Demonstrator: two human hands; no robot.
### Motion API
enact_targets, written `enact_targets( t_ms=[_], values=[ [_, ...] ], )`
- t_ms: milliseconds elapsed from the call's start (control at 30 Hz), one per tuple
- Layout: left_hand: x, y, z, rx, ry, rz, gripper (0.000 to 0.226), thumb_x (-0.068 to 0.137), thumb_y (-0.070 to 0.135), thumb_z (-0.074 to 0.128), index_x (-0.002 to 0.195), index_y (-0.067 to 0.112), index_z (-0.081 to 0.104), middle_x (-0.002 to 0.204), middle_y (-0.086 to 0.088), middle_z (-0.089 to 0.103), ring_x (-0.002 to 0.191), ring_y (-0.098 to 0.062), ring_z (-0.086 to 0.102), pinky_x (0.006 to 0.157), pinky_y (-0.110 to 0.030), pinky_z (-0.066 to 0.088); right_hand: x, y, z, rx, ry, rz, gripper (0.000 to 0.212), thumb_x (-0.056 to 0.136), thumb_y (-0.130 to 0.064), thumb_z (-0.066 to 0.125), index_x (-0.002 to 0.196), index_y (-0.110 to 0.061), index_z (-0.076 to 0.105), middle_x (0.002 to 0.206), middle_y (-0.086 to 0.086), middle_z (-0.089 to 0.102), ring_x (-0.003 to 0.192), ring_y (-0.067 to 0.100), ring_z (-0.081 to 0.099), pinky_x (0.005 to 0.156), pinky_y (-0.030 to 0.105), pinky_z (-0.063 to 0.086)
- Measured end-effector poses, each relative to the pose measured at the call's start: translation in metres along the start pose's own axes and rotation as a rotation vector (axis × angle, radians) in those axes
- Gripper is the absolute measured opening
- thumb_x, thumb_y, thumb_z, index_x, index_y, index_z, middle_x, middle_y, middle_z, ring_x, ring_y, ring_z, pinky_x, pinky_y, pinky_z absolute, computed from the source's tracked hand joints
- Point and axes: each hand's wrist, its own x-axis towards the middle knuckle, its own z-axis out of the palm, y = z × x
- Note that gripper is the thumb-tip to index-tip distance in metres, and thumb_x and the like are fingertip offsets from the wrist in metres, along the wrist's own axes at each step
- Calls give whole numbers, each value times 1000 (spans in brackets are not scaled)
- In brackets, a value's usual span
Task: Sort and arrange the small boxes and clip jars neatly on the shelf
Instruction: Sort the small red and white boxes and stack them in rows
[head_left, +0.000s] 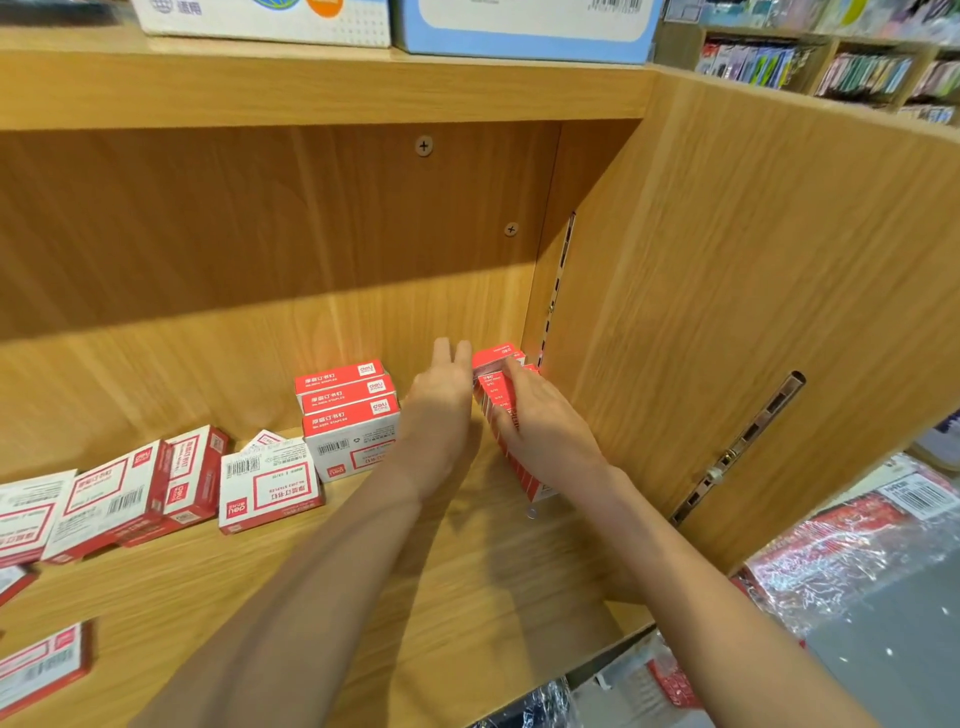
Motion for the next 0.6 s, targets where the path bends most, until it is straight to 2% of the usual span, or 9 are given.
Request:
enact_targets(
  t_ms=[67, 100, 200, 300, 367, 400, 467, 533, 600],
  values=[
    [-1, -3, 6, 15, 78, 82, 24, 73, -13, 63, 88, 1, 50, 82, -17, 48, 47, -34, 51, 38, -34, 41, 0, 0, 1, 3, 38, 7, 60, 92, -34, 33, 138, 5, 31, 133, 22, 48, 126, 29, 45, 107, 35, 33],
    [-3, -5, 8, 10, 104, 93, 25, 69, -14, 66, 83, 1, 51, 76, -17, 48, 43, -33, 49, 36, -29, 36, -1, 1, 2, 18, 51, 18, 62, 89, -35, 33, 135, 6, 35, 125, 22, 55, 118, 31, 50, 102, 37, 39],
    [-7, -7, 12, -77, 114, 78, 23, 71, -11, 67, 82, 0, 51, 77, -16, 49, 49, -33, 52, 42, -28, 32, -1, 2, 1, 48, 56, 32, 56, 87, -31, 43, 131, 4, 38, 107, 17, 60, 101, 29, 53, 87, 34, 44],
    [-3, -9, 13, -101, 110, 76, 21, 71, -13, 67, 81, -1, 52, 76, -17, 49, 49, -34, 52, 41, -31, 37, -2, 3, 1, 56, 77, 2, 50, 87, -27, 50, 127, 3, 42, 104, 15, 60, 98, 28, 53, 84, 34, 45],
    [1, -8, 13, -69, 108, 113, 22, 68, -14, 68, 81, -3, 54, 73, -18, 50, 46, -32, 51, 41, -29, 37, -3, 2, 0, 51, 78, -2, 49, 87, -29, 47, 124, 3, 44, 104, 15, 60, 98, 28, 54, 83, 35, 46],
    [3, -6, 12, -53, 110, 132, 21, 69, -13, 68, 84, -4, 55, 76, -19, 52, 50, -33, 53, 43, -29, 38, -4, 1, -1, 48, 84, -1, 48, 87, -29, 46, 123, 3, 45, 103, 16, 61, 98, 28, 54, 82, 35, 46],
    [8, 0, 11, 8, 55, 117, 22, 80, -3, 62, 100, -4, 53, 92, -19, 53, 72, -34, 58, 55, -32, 37, -6, 0, -3, 48, 87, -1, 41, 88, -25, 49, 119, 2, 47, 102, 15, 61, 96, 28, 54, 80, 35, 46],
    [15, 1, 13, 75, 12, 85, 22, 88, 4, 54, 109, 0, 49, 103, -15, 51, 91, -31, 54, 64, -29, 30, -7, 0, -5, 56, 88, -4, 35, 88, -22, 52, 116, -1, 48, 102, 14, 60, 96, 28, 53, 79, 35, 45],
    [16, -1, 14, 27, 50, 126, 18, 82, 1, 61, 99, 0, 54, 93, -14, 55, 85, -31, 55, 62, -30, 30, -8, -1, -6, 74, 103, 0, 39, 87, -20, 54, 119, -1, 46, 108, 15, 58, 103, 27, 51, 85, 33, 43]
  ],
)
